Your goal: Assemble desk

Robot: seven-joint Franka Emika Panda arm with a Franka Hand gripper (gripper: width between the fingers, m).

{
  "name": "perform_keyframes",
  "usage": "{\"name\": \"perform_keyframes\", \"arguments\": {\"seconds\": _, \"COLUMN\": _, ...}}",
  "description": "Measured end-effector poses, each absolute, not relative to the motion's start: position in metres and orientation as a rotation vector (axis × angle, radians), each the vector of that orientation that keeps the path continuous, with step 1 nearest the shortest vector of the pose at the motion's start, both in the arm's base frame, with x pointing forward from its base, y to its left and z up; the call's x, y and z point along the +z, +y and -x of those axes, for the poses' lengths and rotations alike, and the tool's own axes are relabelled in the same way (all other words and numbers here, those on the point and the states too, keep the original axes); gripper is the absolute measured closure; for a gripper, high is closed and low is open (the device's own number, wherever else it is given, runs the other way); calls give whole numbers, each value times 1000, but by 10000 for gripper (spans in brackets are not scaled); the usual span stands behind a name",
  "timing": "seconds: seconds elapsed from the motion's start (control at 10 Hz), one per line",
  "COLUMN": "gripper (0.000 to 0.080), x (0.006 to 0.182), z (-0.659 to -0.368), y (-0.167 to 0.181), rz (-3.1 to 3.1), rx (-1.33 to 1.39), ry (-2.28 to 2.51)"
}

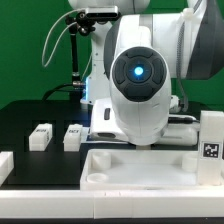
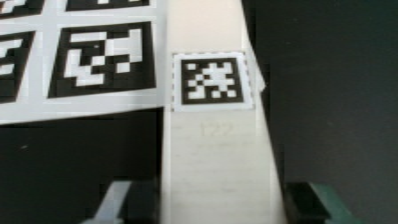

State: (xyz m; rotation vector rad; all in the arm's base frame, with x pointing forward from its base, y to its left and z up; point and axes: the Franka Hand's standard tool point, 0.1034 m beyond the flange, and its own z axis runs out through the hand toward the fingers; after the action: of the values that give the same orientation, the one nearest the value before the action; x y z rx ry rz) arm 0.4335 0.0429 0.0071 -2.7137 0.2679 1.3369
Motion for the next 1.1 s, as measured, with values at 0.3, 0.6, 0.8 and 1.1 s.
{"name": "perform_keyframes", "arguments": {"seconds": 0.3, "gripper": 512, "x": 7, "z": -434, "y": 43, "rz": 2713, "rx": 1337, "ry": 269}}
{"name": "perform_keyframes", "arguments": {"seconds": 0.6, "gripper": 512, "x": 51, "z": -462, "y": 31, "rz": 2615, "rx": 1365, "ry": 328}}
{"name": "perform_keyframes", "arguments": {"seconds": 0.8, "gripper": 512, "x": 96, "z": -495, "y": 10, "rz": 2633, "rx": 1261, "ry": 401}}
{"name": "perform_keyframes", "arguments": {"seconds": 1.1, "gripper": 512, "x": 102, "z": -518, "y": -3, "rz": 2726, "rx": 1060, "ry": 445}}
